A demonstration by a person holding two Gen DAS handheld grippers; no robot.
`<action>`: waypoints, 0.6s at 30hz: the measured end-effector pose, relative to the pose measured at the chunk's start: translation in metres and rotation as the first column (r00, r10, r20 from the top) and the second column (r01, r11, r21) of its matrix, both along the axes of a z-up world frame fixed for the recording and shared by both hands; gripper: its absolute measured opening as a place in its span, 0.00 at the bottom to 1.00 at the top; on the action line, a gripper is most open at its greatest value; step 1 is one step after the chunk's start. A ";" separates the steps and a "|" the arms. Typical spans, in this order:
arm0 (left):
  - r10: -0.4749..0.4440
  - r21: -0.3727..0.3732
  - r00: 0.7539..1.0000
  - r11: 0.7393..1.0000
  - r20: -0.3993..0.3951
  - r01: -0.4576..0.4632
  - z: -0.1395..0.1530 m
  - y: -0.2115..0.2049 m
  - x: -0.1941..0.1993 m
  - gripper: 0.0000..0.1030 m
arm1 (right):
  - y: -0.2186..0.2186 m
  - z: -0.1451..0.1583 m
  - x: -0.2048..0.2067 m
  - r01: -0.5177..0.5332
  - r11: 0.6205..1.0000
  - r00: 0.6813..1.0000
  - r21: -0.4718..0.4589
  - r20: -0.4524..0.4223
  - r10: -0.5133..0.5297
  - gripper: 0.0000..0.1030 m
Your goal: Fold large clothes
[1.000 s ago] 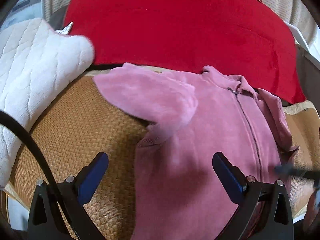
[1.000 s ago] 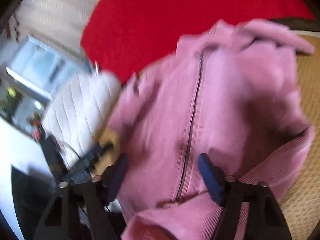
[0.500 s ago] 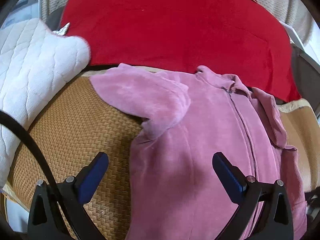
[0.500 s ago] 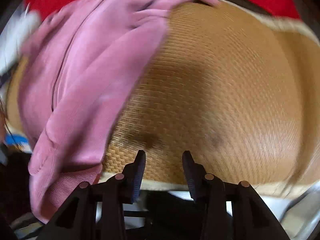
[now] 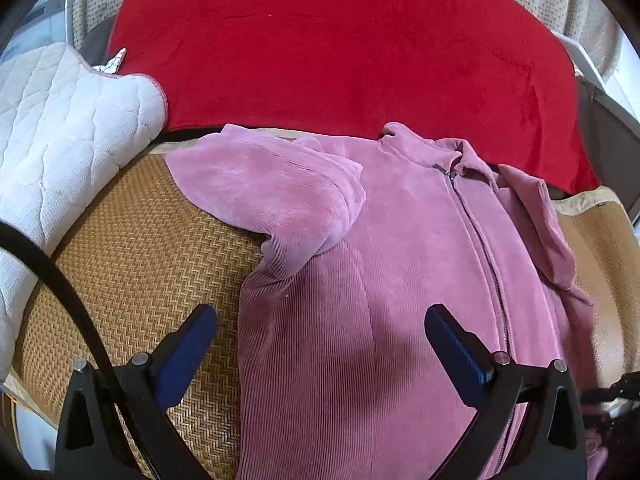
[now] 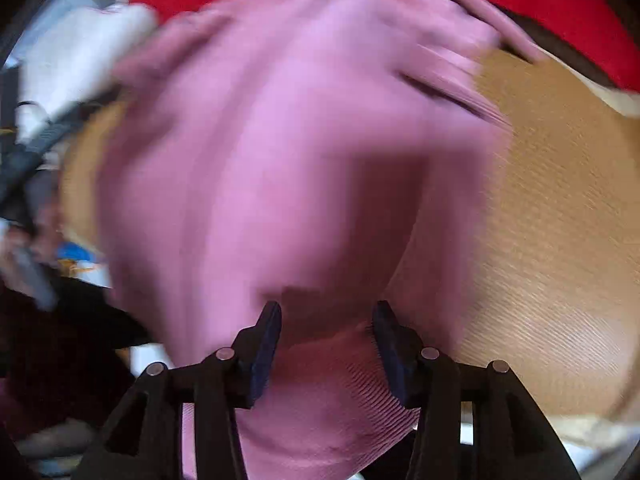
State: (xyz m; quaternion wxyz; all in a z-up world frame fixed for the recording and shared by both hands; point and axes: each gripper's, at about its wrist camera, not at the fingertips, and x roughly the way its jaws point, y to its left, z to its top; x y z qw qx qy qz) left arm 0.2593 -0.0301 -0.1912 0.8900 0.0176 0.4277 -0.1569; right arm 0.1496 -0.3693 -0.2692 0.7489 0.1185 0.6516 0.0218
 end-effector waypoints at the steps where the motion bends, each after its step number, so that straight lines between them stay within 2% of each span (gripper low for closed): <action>1: -0.002 -0.008 1.000 1.000 -0.001 0.002 0.001 0.000 0.000 1.00 | -0.021 0.001 -0.010 0.056 0.998 0.998 -0.043 -0.018 -0.057 0.49; 3: -0.007 -0.018 1.000 1.000 0.004 0.007 0.003 -0.003 -0.002 1.00 | -0.055 0.012 -0.022 0.153 0.982 0.988 -0.112 0.002 -0.153 0.50; 4: -0.011 -0.019 1.000 1.000 0.009 0.011 0.003 -0.005 -0.002 1.00 | -0.068 0.020 -0.024 0.198 0.977 0.980 -0.079 0.037 -0.196 0.52; 5: -0.018 -0.023 1.000 1.000 0.015 0.018 0.004 -0.008 -0.002 1.00 | -0.079 0.030 -0.024 0.246 0.969 0.966 -0.013 0.087 -0.244 0.52; 6: -0.025 -0.027 0.999 0.999 0.022 0.026 0.004 -0.012 -0.004 1.00 | -0.086 0.039 -0.020 0.289 0.955 0.945 0.067 0.143 -0.296 0.56; 7: -0.030 -0.029 0.999 0.999 0.027 0.030 0.005 -0.015 -0.004 1.00 | -0.096 0.049 -0.016 0.329 0.928 0.905 0.177 0.223 -0.363 0.71; 8: -0.040 -0.032 0.999 0.999 0.035 0.041 0.005 -0.019 -0.006 1.00 | -0.100 0.053 -0.011 0.351 0.907 0.870 0.235 0.277 -0.408 0.84; 10: -0.066 -0.023 0.997 0.997 0.048 0.067 0.009 -0.029 -0.008 1.00 | -0.094 0.049 0.012 0.409 0.857 0.784 0.313 0.361 -0.506 0.85; 12: -0.094 -0.025 0.994 0.995 0.059 0.095 0.020 -0.043 -0.007 1.00 | -0.101 0.028 0.021 0.459 0.804 0.742 0.378 0.336 -0.581 0.82; 13: -0.115 -0.040 0.991 0.992 0.060 0.118 0.027 -0.052 -0.004 1.00 | -0.107 0.013 0.030 0.482 0.747 0.710 0.458 0.294 -0.639 0.71; 14: -0.130 -0.039 0.989 0.990 0.067 0.133 0.035 -0.060 -0.002 1.00 | -0.110 -0.001 0.031 0.489 0.713 0.698 0.503 0.264 -0.666 0.56; 15: -0.146 -0.009 0.985 0.989 0.089 0.147 0.046 -0.077 0.001 1.00 | -0.113 -0.014 0.034 0.502 0.685 0.689 0.528 0.234 -0.685 0.49; 16: -0.162 0.023 0.981 0.987 0.110 0.160 0.055 -0.091 0.005 1.00 | -0.116 -0.029 0.038 0.527 0.663 0.685 0.532 0.196 -0.702 0.37; 18: -0.226 0.056 0.965 0.974 0.131 0.220 0.072 -0.129 0.015 1.00 | -0.119 -0.042 0.040 0.534 0.624 0.676 0.571 0.155 -0.720 0.36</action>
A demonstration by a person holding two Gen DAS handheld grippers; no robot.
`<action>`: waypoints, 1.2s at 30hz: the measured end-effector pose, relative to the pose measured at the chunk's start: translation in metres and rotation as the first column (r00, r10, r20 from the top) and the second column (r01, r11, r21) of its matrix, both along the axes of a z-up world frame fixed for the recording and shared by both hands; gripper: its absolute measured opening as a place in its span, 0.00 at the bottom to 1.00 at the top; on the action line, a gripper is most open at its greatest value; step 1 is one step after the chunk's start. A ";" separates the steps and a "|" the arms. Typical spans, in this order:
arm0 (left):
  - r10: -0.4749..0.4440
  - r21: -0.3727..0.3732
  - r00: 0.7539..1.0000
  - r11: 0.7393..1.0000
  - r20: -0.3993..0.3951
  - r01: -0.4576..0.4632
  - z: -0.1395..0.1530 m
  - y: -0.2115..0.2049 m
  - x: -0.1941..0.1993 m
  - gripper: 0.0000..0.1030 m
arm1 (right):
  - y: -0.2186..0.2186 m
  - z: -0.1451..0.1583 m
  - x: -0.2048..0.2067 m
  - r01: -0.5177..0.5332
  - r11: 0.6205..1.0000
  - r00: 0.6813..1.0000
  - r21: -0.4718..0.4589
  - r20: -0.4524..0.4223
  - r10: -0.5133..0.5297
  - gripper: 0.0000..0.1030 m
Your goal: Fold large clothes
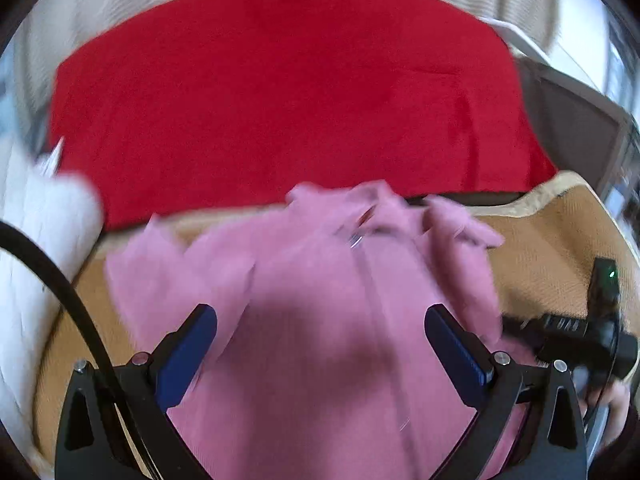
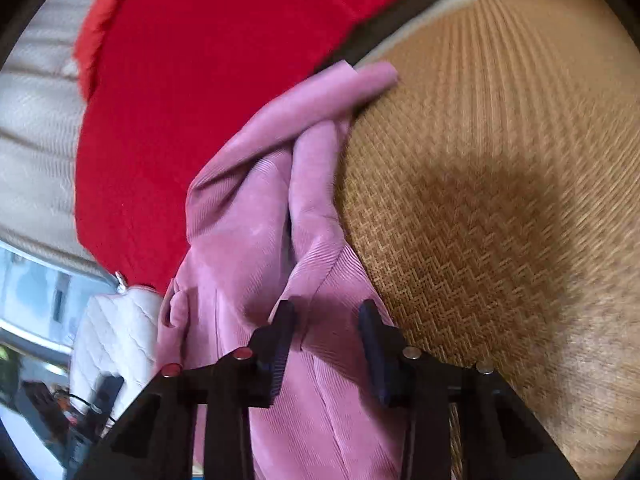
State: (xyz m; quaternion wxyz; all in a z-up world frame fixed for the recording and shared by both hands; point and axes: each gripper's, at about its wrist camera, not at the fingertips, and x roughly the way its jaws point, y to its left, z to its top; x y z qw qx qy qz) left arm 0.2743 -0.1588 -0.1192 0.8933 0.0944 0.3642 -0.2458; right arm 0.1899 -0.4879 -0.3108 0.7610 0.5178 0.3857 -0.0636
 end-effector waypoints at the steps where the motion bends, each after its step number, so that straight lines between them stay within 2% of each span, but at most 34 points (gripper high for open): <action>1: -0.027 0.001 1.000 1.000 -0.016 0.027 0.004 -0.016 0.006 1.00 | -0.013 0.007 -0.009 0.004 1.000 1.000 0.027 0.001 -0.004 0.36; 4: -0.125 -0.015 0.981 0.992 -0.146 0.124 0.002 -0.073 0.032 1.00 | -0.024 0.015 -0.010 0.011 0.998 0.999 0.067 0.040 -0.014 0.35; 5: -0.132 -0.004 0.978 0.991 -0.161 0.133 0.001 -0.087 0.037 1.00 | -0.028 0.013 -0.013 0.018 0.996 0.999 0.084 0.030 -0.021 0.35; 6: -0.134 0.019 0.977 0.990 -0.168 0.140 -0.003 -0.105 0.042 1.00 | -0.032 0.007 -0.017 0.033 0.993 0.999 0.114 0.009 -0.034 0.35; 7: -0.144 0.037 0.975 0.988 -0.171 0.152 -0.006 -0.120 0.046 1.00 | -0.036 0.001 -0.023 0.060 0.981 0.998 0.184 0.013 -0.063 0.36; 8: -0.164 0.056 0.970 0.983 -0.182 0.176 -0.011 -0.136 0.049 1.00 | -0.043 -0.002 -0.025 0.072 0.974 0.997 0.216 0.024 -0.079 0.35; 12: -0.191 0.170 0.965 0.960 -0.181 0.222 -0.032 -0.182 0.052 0.98 | -0.060 0.010 -0.037 0.124 0.975 0.989 0.182 0.054 -0.136 0.38; 14: -0.184 0.203 0.963 0.953 -0.196 0.224 -0.044 -0.195 0.058 0.88 | -0.068 0.013 -0.042 0.146 0.968 0.984 0.205 0.075 -0.164 0.38; 15: -0.179 0.205 0.957 0.952 -0.230 0.228 -0.051 -0.201 0.064 0.75 | -0.070 0.011 -0.044 0.158 0.962 0.981 0.223 0.075 -0.179 0.38; 16: -0.170 0.209 0.952 0.951 -0.255 0.226 -0.057 -0.206 0.066 0.68 | -0.074 0.008 -0.046 0.174 0.954 0.978 0.242 0.069 -0.196 0.38; 18: -0.126 0.226 0.937 0.952 -0.326 0.207 -0.072 -0.210 0.074 0.34 | -0.077 0.006 -0.052 0.188 0.948 0.976 0.257 0.062 -0.211 0.38; 19: -0.108 0.225 0.932 0.955 -0.346 0.194 -0.076 -0.210 0.077 0.22 | -0.081 0.007 -0.056 0.193 0.945 0.974 0.263 0.062 -0.216 0.38; 21: -0.075 0.201 0.932 0.967 -0.356 0.155 -0.079 -0.204 0.081 0.11 | -0.086 0.010 -0.062 0.200 0.946 0.972 0.256 0.066 -0.224 0.38; 23: -0.067 0.140 0.938 0.983 -0.341 0.121 -0.070 -0.192 0.079 0.09 | -0.091 0.017 -0.067 0.208 0.950 0.970 0.234 0.073 -0.231 0.38; 26: -0.066 0.053 0.960 0.995 -0.270 0.083 -0.042 -0.169 0.064 0.08 | -0.095 0.024 -0.063 0.205 0.955 0.970 0.215 0.087 -0.228 0.38; 30: -0.050 -0.002 0.977 0.999 -0.207 0.051 -0.013 -0.127 0.037 0.08 | -0.082 0.031 -0.050 0.181 0.964 0.972 0.192 0.113 -0.205 0.38; 33: -0.010 -0.002 0.980 1.000 -0.198 0.010 -0.007 -0.082 0.018 0.08 | -0.070 0.040 -0.042 0.154 0.976 0.974 0.153 0.141 -0.176 0.38; 36: 0.039 0.027 0.967 0.999 -0.252 -0.034 -0.025 -0.032 0.004 0.13 | -0.054 0.053 -0.038 0.114 0.988 0.977 0.105 0.170 -0.130 0.38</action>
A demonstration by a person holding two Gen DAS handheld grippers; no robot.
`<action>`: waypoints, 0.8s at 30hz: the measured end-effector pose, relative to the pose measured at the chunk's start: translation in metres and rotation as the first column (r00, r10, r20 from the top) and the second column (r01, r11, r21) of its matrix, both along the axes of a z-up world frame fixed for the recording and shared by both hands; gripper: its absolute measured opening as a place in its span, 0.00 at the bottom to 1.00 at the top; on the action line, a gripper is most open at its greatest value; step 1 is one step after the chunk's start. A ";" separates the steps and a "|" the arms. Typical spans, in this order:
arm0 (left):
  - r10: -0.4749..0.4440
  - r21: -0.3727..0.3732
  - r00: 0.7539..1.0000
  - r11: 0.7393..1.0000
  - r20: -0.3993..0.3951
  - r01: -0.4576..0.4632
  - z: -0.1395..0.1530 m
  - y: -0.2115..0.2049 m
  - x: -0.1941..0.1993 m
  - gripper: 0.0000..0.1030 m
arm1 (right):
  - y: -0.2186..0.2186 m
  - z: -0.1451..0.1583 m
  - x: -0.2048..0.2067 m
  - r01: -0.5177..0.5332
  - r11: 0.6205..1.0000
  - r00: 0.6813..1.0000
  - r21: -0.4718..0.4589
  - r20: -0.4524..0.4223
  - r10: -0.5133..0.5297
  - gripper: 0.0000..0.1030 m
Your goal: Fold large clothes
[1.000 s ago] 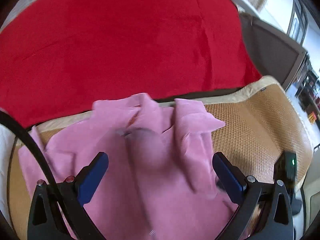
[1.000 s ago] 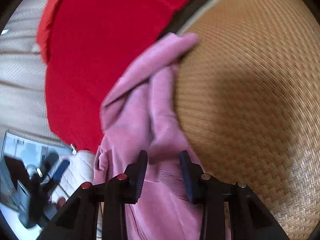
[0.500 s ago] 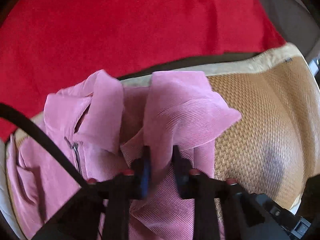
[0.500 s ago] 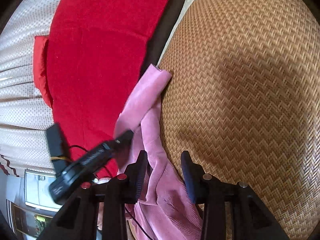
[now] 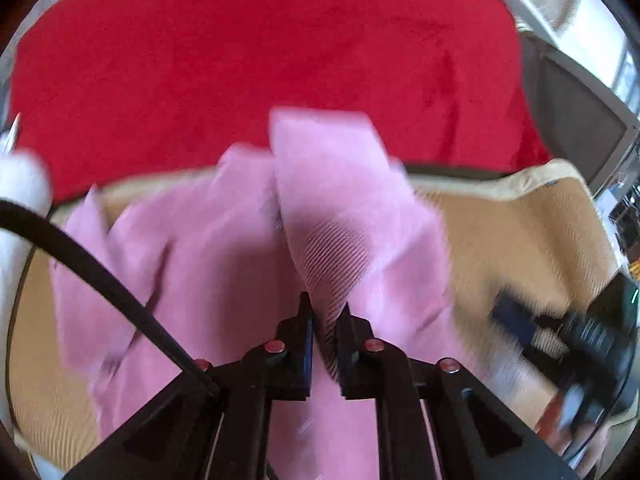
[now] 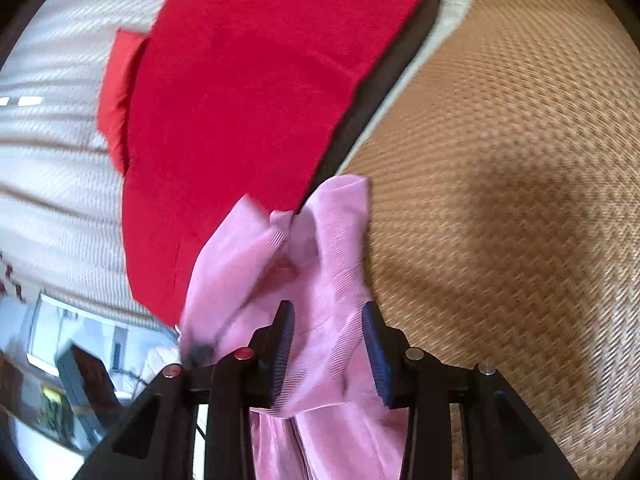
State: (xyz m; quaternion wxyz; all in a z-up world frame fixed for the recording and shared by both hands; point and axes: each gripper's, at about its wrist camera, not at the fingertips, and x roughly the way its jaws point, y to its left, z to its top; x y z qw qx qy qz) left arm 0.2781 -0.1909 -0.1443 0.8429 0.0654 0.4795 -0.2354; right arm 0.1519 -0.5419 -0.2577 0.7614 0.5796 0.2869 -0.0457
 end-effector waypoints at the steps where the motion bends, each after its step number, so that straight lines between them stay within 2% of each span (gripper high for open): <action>1: 0.019 0.015 1.000 1.000 -0.022 -0.019 -0.010 0.019 -0.004 0.18 | 0.006 0.004 0.001 -0.012 1.000 1.000 -0.011 0.009 0.012 0.38; 2: 0.039 0.038 0.998 0.999 -0.039 -0.038 -0.019 0.036 -0.007 0.21 | 0.010 0.005 0.003 -0.019 1.000 1.000 -0.017 0.012 0.019 0.38; 4: 0.092 0.061 0.993 0.994 -0.079 -0.087 -0.037 0.070 -0.013 0.43 | 0.018 0.008 0.010 -0.038 0.999 0.999 -0.039 0.011 0.038 0.38; 7: 0.150 0.026 0.984 0.989 -0.099 -0.148 -0.043 0.113 -0.019 0.45 | 0.037 0.004 0.029 -0.076 0.993 0.997 -0.088 0.002 0.077 0.38; 9: 0.182 0.000 0.980 0.983 -0.081 -0.182 -0.037 0.129 -0.018 0.48 | 0.049 0.006 0.038 -0.112 0.989 0.994 -0.101 0.003 0.113 0.38; 10: 0.198 -0.015 0.978 0.980 -0.070 -0.200 -0.032 0.137 -0.017 0.52 | 0.055 -0.007 0.046 -0.129 0.986 0.991 -0.106 0.003 0.130 0.38; 12: 0.235 -0.051 0.971 0.970 -0.041 -0.237 -0.025 0.146 -0.015 0.53 | 0.064 -0.012 0.054 -0.162 0.981 0.987 -0.111 0.007 0.163 0.38; 14: 0.247 -0.083 0.969 0.965 -0.032 -0.249 -0.016 0.149 -0.008 0.54 | 0.077 -0.019 0.062 -0.210 0.972 0.977 -0.104 0.017 0.213 0.38; 17: 0.241 -0.130 0.970 0.961 -0.036 -0.244 -0.006 0.131 0.005 0.65 | 0.088 -0.033 0.077 -0.280 0.959 0.960 -0.038 -0.016 0.279 0.38; 19: 0.234 -0.127 0.971 0.963 -0.040 -0.238 -0.005 0.120 0.016 0.71 | 0.093 -0.059 0.085 -0.321 0.942 0.944 0.098 -0.053 0.327 0.39; 20: 0.230 -0.120 0.972 0.965 -0.050 -0.234 -0.004 0.109 0.025 0.71 | 0.092 -0.065 0.084 -0.308 0.941 0.948 0.142 -0.040 0.316 0.39; 24: 0.230 -0.081 0.968 0.968 -0.105 -0.239 -0.012 0.069 0.057 0.71 | 0.084 -0.075 0.084 -0.316 0.925 0.944 0.212 -0.027 0.329 0.38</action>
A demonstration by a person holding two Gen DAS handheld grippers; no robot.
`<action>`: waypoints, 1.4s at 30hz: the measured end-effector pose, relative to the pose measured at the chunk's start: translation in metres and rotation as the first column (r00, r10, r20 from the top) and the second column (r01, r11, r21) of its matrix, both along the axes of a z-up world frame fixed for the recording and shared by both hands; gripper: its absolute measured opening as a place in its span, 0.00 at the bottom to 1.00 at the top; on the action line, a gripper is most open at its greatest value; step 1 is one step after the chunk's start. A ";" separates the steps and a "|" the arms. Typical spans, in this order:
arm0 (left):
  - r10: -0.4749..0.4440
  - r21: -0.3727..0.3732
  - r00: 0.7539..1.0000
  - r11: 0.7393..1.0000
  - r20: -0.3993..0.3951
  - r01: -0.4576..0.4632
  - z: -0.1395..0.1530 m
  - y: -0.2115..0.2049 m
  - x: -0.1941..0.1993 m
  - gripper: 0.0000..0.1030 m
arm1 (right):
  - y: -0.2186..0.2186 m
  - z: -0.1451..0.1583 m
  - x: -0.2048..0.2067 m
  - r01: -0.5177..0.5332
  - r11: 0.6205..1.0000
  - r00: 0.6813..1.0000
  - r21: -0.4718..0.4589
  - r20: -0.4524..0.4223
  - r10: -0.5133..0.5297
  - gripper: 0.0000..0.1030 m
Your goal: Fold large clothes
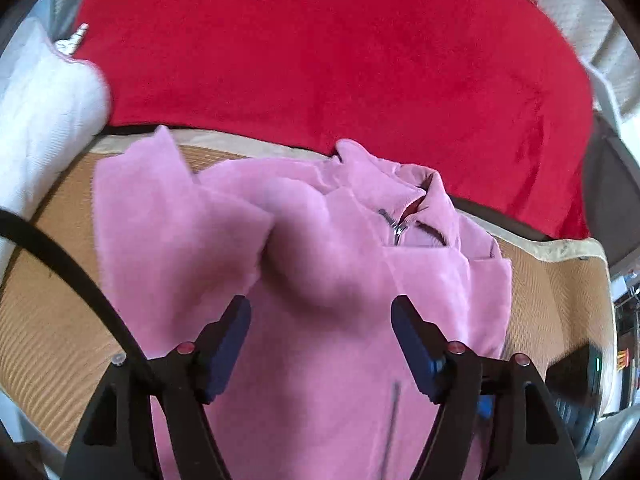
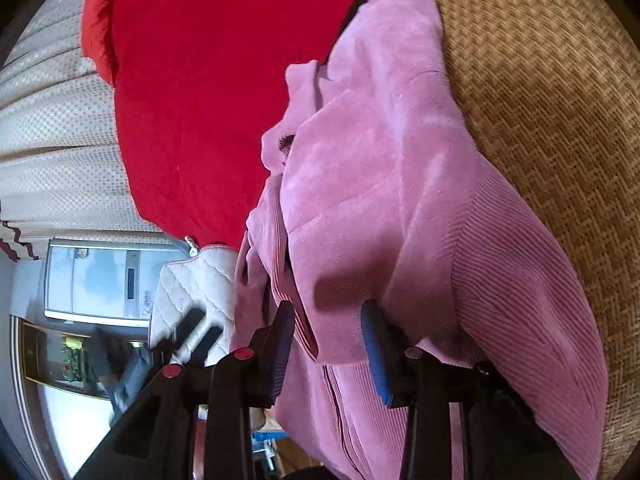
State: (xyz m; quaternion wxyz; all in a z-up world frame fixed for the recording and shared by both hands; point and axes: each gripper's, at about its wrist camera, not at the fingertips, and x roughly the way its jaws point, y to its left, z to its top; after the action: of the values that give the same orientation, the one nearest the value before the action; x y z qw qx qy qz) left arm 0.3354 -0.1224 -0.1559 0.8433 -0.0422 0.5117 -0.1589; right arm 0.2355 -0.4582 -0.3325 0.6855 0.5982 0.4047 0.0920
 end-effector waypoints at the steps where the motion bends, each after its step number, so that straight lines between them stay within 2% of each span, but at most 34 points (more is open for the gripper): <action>1: -0.002 0.012 1.000 1.000 -0.012 0.003 -0.003 -0.012 0.008 0.71 | -0.001 -0.002 -0.001 -0.002 1.000 1.000 0.002 -0.008 0.002 0.37; 5: -0.018 0.138 0.999 0.990 -0.035 0.022 -0.018 -0.063 0.028 0.71 | -0.004 -0.006 0.000 -0.017 1.000 1.000 0.007 -0.016 0.017 0.37; 7: 0.006 0.258 0.998 0.966 -0.069 0.013 -0.032 -0.082 0.037 0.71 | -0.006 -0.005 0.001 -0.022 1.000 1.000 0.006 -0.020 0.022 0.37; 9: 0.058 0.311 0.991 0.950 -0.118 -0.018 -0.047 -0.083 0.042 0.70 | -0.008 -0.006 0.001 -0.025 1.000 0.999 0.016 -0.020 0.025 0.37; 11: 0.084 0.297 0.987 0.954 -0.134 -0.041 -0.055 -0.079 0.044 0.53 | -0.010 -0.008 0.001 -0.029 0.999 0.999 0.017 -0.022 0.030 0.37; 12: 0.091 0.298 0.987 0.954 -0.135 -0.047 -0.058 -0.075 0.044 0.36 | -0.011 -0.007 0.000 -0.032 0.999 0.999 0.013 -0.021 0.033 0.37; 13: 0.094 0.301 0.986 0.952 -0.135 -0.049 -0.059 -0.071 0.044 0.25 | -0.010 -0.007 0.000 -0.037 0.999 0.999 0.001 -0.021 0.037 0.37; 15: 0.089 0.291 0.987 0.956 -0.130 -0.048 -0.059 -0.060 0.038 0.15 | -0.010 -0.005 0.000 -0.042 0.999 0.999 -0.018 -0.020 0.042 0.37; 20: 0.030 0.277 0.996 0.961 -0.090 -0.004 -0.044 -0.027 0.011 0.10 | -0.005 -0.001 0.004 -0.041 0.998 0.999 -0.044 -0.022 0.040 0.37; 25: -0.017 0.270 0.994 0.962 -0.111 0.046 -0.045 0.025 -0.024 0.09 | 0.000 0.001 0.007 -0.030 0.997 0.999 -0.074 -0.020 0.029 0.37; 28: -0.008 0.267 0.989 0.963 -0.146 0.047 -0.057 0.066 -0.043 0.09 | 0.002 0.001 0.008 -0.025 0.996 1.000 -0.088 -0.018 0.024 0.37; 30: 0.033 0.259 0.983 0.966 -0.181 0.015 -0.066 0.096 -0.049 0.09 | 0.004 0.002 0.009 -0.021 0.995 1.000 -0.101 -0.019 0.019 0.37; 32: 0.070 0.207 0.977 0.978 -0.201 -0.027 -0.066 0.122 -0.047 0.09 | 0.007 0.007 0.010 -0.024 0.991 1.000 -0.135 -0.024 0.021 0.37; 33: 0.090 0.171 0.975 0.984 -0.205 -0.055 -0.062 0.134 -0.042 0.10 | 0.009 0.009 0.011 -0.023 0.989 0.999 -0.148 -0.026 0.019 0.37; 35: 0.149 0.135 0.971 0.983 -0.186 -0.125 -0.049 0.155 -0.031 0.24 | 0.014 0.019 0.011 -0.019 0.984 1.000 -0.177 -0.018 0.017 0.38; 37: 0.182 0.085 0.975 0.981 -0.127 -0.172 -0.032 0.169 -0.020 0.56 | 0.020 0.033 0.013 -0.018 0.978 0.998 -0.206 0.048 0.028 0.38; 39: 0.227 0.027 0.972 0.974 -0.057 -0.226 -0.016 0.183 -0.008 0.70 | 0.026 0.044 0.015 -0.015 0.973 0.993 -0.231 0.108 0.041 0.38; 40: 0.250 -0.010 0.967 0.968 -0.038 -0.251 -0.012 0.189 0.000 0.76 | 0.028 0.046 0.014 -0.013 0.971 0.991 -0.239 0.125 0.044 0.42; 41: 0.269 -0.050 0.962 0.961 -0.039 -0.271 -0.011 0.192 0.008 0.78 | 0.030 0.048 0.015 -0.009 0.971 0.989 -0.238 0.139 0.043 0.60; 42: 0.284 -0.102 0.956 0.952 -0.068 -0.290 -0.015 0.197 0.018 0.81 | 0.031 0.048 0.015 -0.003 0.973 0.988 -0.231 0.151 0.038 0.67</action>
State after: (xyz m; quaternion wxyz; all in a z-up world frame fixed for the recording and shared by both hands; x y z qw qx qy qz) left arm 0.3530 0.0749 -0.1707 0.8399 -0.1670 0.5126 -0.0618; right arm 0.2506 -0.4275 -0.2848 0.7785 0.5015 0.3646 0.0976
